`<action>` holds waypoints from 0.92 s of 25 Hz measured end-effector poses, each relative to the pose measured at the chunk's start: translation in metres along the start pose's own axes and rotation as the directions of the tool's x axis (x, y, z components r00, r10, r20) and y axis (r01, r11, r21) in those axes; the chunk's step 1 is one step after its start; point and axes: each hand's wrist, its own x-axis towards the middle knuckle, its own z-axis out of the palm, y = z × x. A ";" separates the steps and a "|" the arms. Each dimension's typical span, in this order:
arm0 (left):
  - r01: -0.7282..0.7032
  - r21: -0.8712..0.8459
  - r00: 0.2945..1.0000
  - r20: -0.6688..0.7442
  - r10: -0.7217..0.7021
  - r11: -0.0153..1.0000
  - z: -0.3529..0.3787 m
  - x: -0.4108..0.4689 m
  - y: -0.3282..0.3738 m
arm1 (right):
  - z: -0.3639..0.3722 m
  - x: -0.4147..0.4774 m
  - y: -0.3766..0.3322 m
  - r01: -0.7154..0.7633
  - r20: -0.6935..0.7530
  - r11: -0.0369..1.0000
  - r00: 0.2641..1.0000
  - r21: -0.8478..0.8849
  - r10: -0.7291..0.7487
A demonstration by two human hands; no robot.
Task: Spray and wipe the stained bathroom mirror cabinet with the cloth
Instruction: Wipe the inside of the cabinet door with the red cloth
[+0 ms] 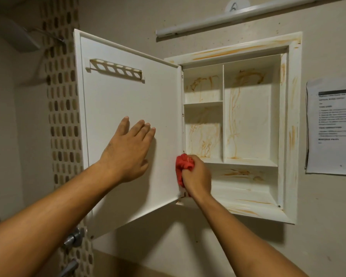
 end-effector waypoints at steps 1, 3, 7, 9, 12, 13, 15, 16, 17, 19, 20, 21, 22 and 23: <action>-0.002 -0.005 1.000 0.000 0.002 1.000 0.001 -0.002 -0.001 | 0.008 0.002 -0.003 0.036 -0.029 0.999 0.999 -0.041 -0.037; -0.006 -0.006 1.000 0.008 0.006 1.000 0.005 -0.007 -0.003 | 0.023 -0.011 0.011 0.031 -0.024 0.981 0.999 -0.194 -0.037; -0.022 -0.005 1.000 0.007 0.022 1.000 0.008 -0.011 -0.002 | 0.008 -0.021 0.042 -0.001 0.133 0.958 0.990 -0.286 0.041; -0.018 -0.011 1.000 -0.003 0.018 1.000 0.006 -0.009 0.000 | -0.001 0.004 0.030 -0.052 0.133 0.987 0.988 -0.152 0.073; -0.006 -0.020 1.000 0.010 0.006 1.000 0.005 -0.009 0.000 | 0.006 0.008 0.021 -0.064 0.072 0.996 0.995 -0.066 0.068; -0.006 -0.018 1.000 0.023 0.006 1.000 0.005 -0.009 0.000 | 0.010 -0.001 0.028 -0.047 0.077 0.993 0.995 -0.109 0.056; -0.018 -0.014 0.999 0.047 0.019 1.000 0.000 -0.008 -0.003 | 0.005 -0.018 0.038 -0.026 0.170 0.972 0.983 -0.234 0.067; -0.026 -0.018 0.998 0.055 0.027 0.999 -0.004 -0.008 -0.004 | -0.003 -0.018 0.034 -0.044 0.213 0.968 0.972 -0.246 0.098; -0.036 -0.025 0.997 0.063 0.037 0.999 -0.007 -0.006 -0.007 | -0.010 -0.010 0.025 -0.071 0.246 0.979 0.962 -0.193 0.119; -0.064 -0.050 0.995 0.076 0.068 0.997 -0.014 -0.004 -0.013 | -0.022 0.013 -0.006 -0.046 0.229 0.997 0.972 -0.056 0.058; -0.072 -0.059 0.995 0.071 0.076 0.996 -0.016 -0.003 -0.016 | -0.025 0.026 -0.026 0.025 0.189 0.999 0.982 -0.026 -0.020; -0.078 -0.059 0.994 0.069 0.082 0.995 -0.020 -0.001 -0.019 | -0.025 0.039 -0.046 0.099 0.140 0.995 0.985 0.008 -0.099; -0.089 -0.064 0.992 0.078 0.094 0.994 -0.024 0.001 -0.022 | -0.024 0.051 -0.064 0.164 0.076 0.986 0.983 0.028 -0.166; -0.101 -0.073 0.990 0.092 0.107 0.992 -0.028 0.003 -0.025 | -0.021 0.064 -0.080 0.223 0.009 0.974 0.975 0.045 -0.223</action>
